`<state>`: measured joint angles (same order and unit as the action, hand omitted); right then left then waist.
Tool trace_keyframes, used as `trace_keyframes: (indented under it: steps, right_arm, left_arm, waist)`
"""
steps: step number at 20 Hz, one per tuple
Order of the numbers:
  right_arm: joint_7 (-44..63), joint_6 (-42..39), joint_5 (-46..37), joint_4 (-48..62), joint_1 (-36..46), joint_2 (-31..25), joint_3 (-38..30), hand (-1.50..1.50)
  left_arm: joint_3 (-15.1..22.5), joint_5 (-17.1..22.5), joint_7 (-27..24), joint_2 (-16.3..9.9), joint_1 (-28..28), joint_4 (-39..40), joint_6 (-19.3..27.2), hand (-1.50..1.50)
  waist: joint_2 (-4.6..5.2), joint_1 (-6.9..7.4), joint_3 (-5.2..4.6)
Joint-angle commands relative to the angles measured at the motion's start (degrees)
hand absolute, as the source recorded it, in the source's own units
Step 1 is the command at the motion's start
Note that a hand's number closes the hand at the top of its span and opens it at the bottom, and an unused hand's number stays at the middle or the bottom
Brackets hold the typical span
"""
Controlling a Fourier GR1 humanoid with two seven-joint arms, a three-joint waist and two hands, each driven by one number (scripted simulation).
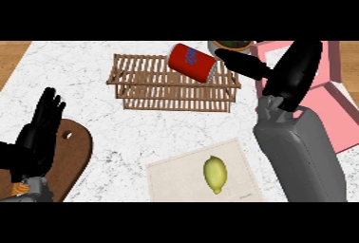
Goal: Pick the can from the placemat and place it in the tiered shelf
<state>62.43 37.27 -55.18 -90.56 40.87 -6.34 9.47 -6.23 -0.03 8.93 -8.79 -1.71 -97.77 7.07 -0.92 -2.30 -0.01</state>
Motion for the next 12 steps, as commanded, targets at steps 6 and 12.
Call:
trace_keyframes:
  steps: [6, 12]
  right_arm:
    - [6.66, -13.15, 3.21, -34.72, -23.0, -5.27, 0.94, -1.5]
    - [3.77, -17.23, 13.16, -47.59, -32.26, -10.8, -5.71, -1.5]
  left_arm:
    - [0.46, -1.28, -0.45, 1.07, -0.73, 0.89, 1.14, 0.0]
    - [0.85, -1.42, 1.44, 0.5, -2.34, 0.45, 0.2, 0.0]
  waist:
    - [0.45, 0.5, 0.0]
    - [0.74, 1.55, 0.02]
